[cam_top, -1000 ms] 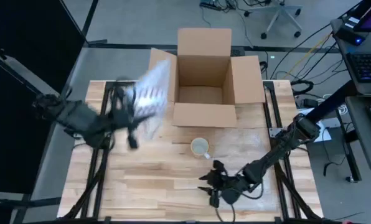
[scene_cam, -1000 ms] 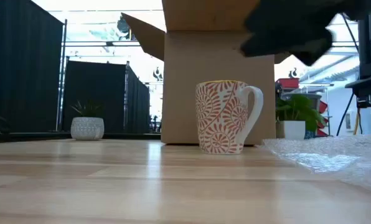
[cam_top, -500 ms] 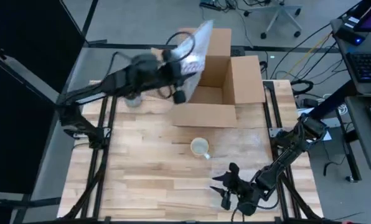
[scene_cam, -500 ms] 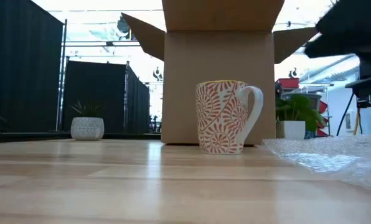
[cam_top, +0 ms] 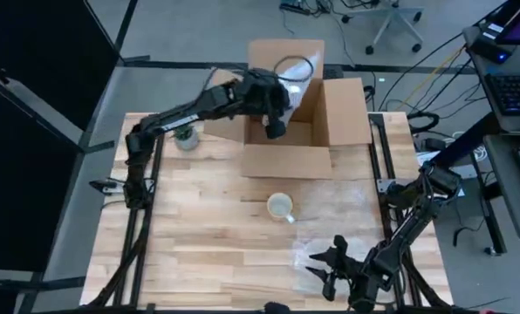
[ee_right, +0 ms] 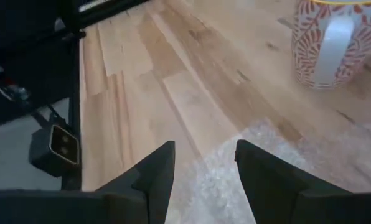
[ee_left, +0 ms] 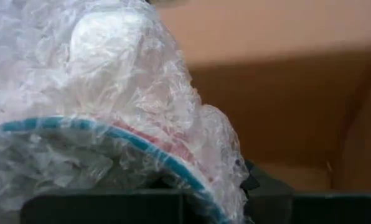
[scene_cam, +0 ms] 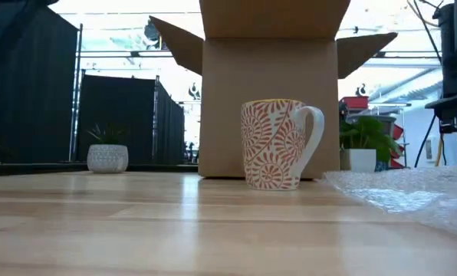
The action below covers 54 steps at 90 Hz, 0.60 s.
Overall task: Wrap mug
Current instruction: Put the wrapped red mug into the box
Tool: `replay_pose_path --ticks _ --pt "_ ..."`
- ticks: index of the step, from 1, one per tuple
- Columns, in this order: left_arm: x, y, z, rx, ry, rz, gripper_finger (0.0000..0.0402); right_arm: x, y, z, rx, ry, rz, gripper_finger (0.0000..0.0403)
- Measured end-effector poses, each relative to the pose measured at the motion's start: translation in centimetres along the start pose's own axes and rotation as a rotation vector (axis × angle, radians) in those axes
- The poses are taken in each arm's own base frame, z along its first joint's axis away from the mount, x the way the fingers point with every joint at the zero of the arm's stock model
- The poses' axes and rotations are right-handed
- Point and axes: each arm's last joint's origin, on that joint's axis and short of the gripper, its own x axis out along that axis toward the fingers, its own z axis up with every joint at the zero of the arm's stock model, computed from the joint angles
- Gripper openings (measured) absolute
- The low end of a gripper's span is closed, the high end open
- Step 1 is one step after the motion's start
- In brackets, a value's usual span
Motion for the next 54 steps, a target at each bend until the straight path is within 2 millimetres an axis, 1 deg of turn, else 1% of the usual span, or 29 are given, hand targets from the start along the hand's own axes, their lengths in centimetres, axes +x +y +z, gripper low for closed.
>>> replay_pose_path --ticks 10,33,54 --pt "1.3 -0.6 -1.0 0.005 0.082 -0.039 0.0019 0.2 -0.1 -0.6 0.003 0.017 -0.005 0.0157" --pt "3.0 -1.4 -2.7 0.008 0.208 -0.091 0.0019 0.3 -0.3 -0.8 -0.017 0.021 -0.021 0.0157" --pt "4.3 -2.0 -3.6 0.004 0.237 -0.155 0.0019 0.3 -0.3 -0.7 -0.01 0.017 -0.024 0.0157"
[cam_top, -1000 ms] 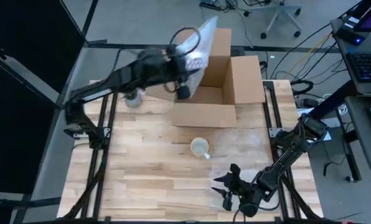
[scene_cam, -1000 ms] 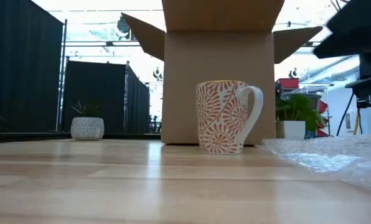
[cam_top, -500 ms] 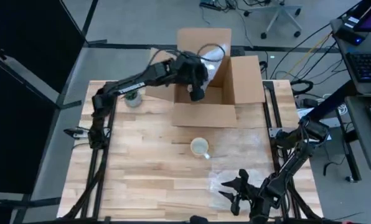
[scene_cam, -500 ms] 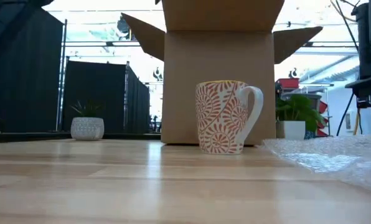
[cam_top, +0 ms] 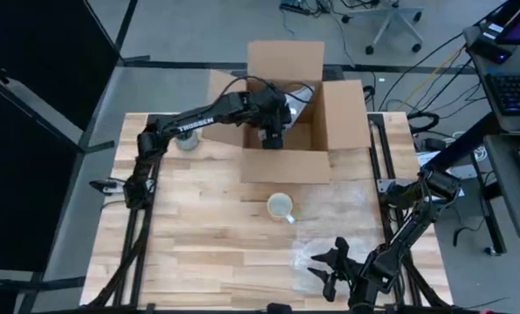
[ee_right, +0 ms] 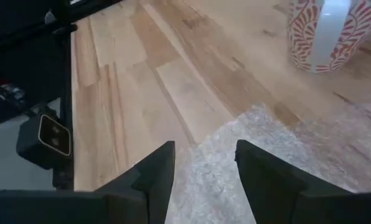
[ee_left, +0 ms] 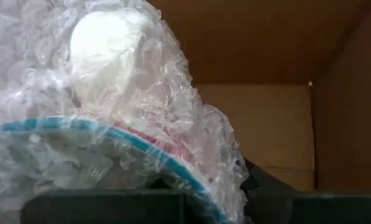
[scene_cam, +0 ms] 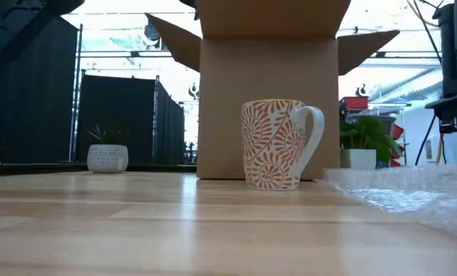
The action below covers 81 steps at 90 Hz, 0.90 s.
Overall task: Wrap mug
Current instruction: Put the wrapped red mug into the box
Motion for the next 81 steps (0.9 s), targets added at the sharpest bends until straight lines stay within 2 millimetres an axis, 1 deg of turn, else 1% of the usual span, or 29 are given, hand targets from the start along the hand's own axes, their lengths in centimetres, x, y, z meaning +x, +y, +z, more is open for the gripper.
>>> replay_pose_path --ticks 16,32,36,41,45,47,56,61,73,81 --pt "2.1 -0.4 -0.9 -0.002 0.071 -0.053 0.0019 0.0 0.0 0.0 0.002 -0.004 -0.004 0.0157" --pt "3.0 -0.8 -1.8 -0.006 0.14 -0.107 0.0019 0.0 -0.1 0.0 0.007 -0.004 -0.009 0.0157" --pt "3.8 -1.1 -1.9 -0.003 0.15 -0.116 0.0019 0.0 -0.1 0.0 0.003 -0.003 -0.012 0.0157" --pt "4.3 -1.2 -2.0 -0.001 0.161 -0.124 0.0019 0.0 -0.2 0.0 0.003 -0.003 -0.013 0.0157" --pt "4.8 -1.5 -2.5 -0.004 0.203 -0.143 0.0019 0.0 -0.2 0.0 0.004 -0.003 -0.013 0.0157" --pt "5.4 -1.6 -2.8 -0.004 0.225 -0.153 0.0019 0.0 -0.2 0.0 0.005 -0.003 -0.013 0.0157" --pt "6.8 -1.9 -3.5 -0.001 0.266 -0.176 0.0019 0.1 -0.2 0.0 0.004 0.0 -0.014 0.0157" --pt "8.0 -2.2 -4.2 -0.001 0.316 -0.2 0.0019 0.1 -0.2 -0.1 0.007 0.0 -0.013 0.0157" --pt "9.6 -2.7 -5.1 -0.001 0.371 -0.229 0.0018 0.1 -0.2 -0.2 0.011 0.005 -0.016 0.0157" --pt "9.8 -2.9 -5.2 0.002 0.372 -0.229 0.0018 0.2 -0.3 -0.2 0.006 0.007 -0.021 0.0157"
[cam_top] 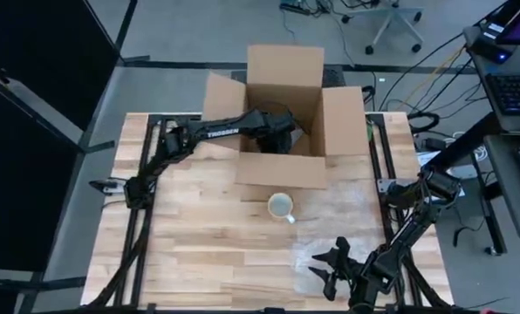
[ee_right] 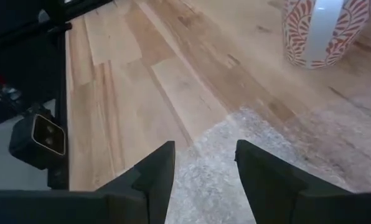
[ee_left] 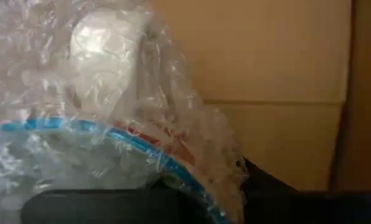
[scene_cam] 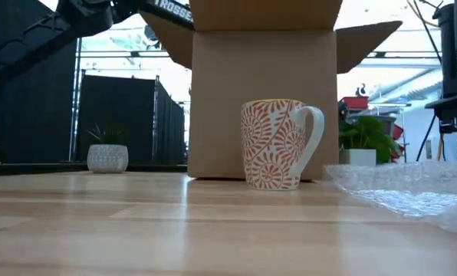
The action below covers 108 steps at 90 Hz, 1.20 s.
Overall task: Wrap mug
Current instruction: Put the wrapped red mug into the box
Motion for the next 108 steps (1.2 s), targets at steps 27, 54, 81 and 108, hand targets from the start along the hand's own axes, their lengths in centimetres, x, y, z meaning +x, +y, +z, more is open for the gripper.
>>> replay_pose_path --ticks 27,54,81,108 --pt "-0.1 0.1 0.2 -0.007 -0.021 0.01 0.004 0.0 0.0 0.0 0.009 0.002 0.001 0.0157" --pt "-0.2 0.1 0.3 -0.036 -0.044 -0.004 0.0066 0.0 0.0 0.0 0.006 0.003 -0.001 0.0157" --pt "-1.1 0.0 0.4 -0.01 -0.029 -0.018 0.0193 0.0 -0.1 0.0 -0.002 0.004 -0.007 0.0157" --pt "-8.5 0.3 1.8 -0.006 -0.098 0.113 0.0253 0.0 -0.1 0.0 -0.003 0.004 -0.008 0.0157"
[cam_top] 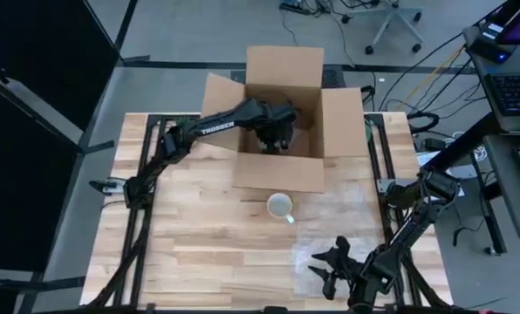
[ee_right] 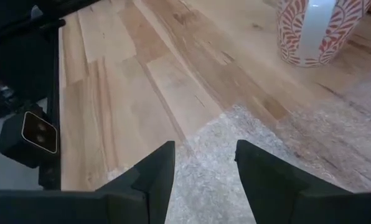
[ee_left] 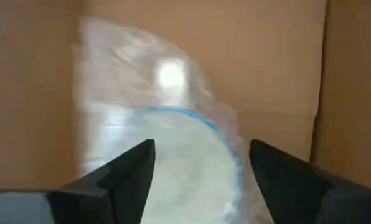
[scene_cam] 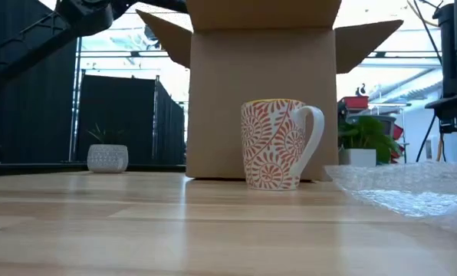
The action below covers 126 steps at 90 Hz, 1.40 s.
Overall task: Wrap mug
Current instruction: Put the wrapped red mug into the box, then wrap the orange mug with the bubble wrap
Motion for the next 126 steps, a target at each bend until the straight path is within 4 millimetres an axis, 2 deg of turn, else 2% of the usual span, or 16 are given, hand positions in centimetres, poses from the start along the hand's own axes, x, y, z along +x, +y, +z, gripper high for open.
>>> replay_pose_path --ticks 23,35,43,69,75,85,96,106,116,126 --pt "-7.4 0.1 -0.2 -0.013 -0.151 0.164 0.0253 0.0 -0.1 0.0 -0.003 0.001 -0.002 0.0157" --pt "-11.9 -0.9 -0.9 -0.059 -0.23 0.182 0.0253 0.0 -0.1 0.0 -0.004 -0.001 -0.003 0.0157" --pt "-14.1 -1.9 -1.0 -0.093 -0.291 0.182 0.0253 0.0 -0.1 0.1 -0.005 -0.006 -0.007 0.0157" --pt "-18.7 -7.3 -3.6 -0.144 -0.192 0.09 0.0253 0.3 -0.2 0.3 -0.039 -0.008 -0.018 0.0157" --pt "-20.2 -8.8 -4.5 -0.156 -0.202 0.135 0.0253 0.6 -0.3 0.5 -0.064 -0.007 -0.026 0.0157" --pt "-21.6 -11.6 -6.1 -0.168 -0.199 0.236 0.0253 1.2 -0.5 1.0 -0.148 -0.009 -0.048 0.0157" --pt "-22.5 -14.5 -8.6 -0.217 -0.22 0.282 0.0253 2.0 -0.8 1.4 -0.258 0.027 -0.07 0.0158" --pt "-21.8 -17.2 -11.2 -0.258 -0.241 0.272 0.0253 2.4 -1.5 2.0 -0.306 0.151 -0.074 0.0162" --pt "-19.2 -20.2 -13.9 -0.282 -0.247 0.26 0.0253 2.6 -2.2 3.1 -0.331 0.231 -0.089 0.0175" --pt "-16.4 -22.8 -16.6 -0.314 -0.312 0.257 0.0253 2.7 -2.7 5.0 -0.37 0.219 -0.087 0.0193"
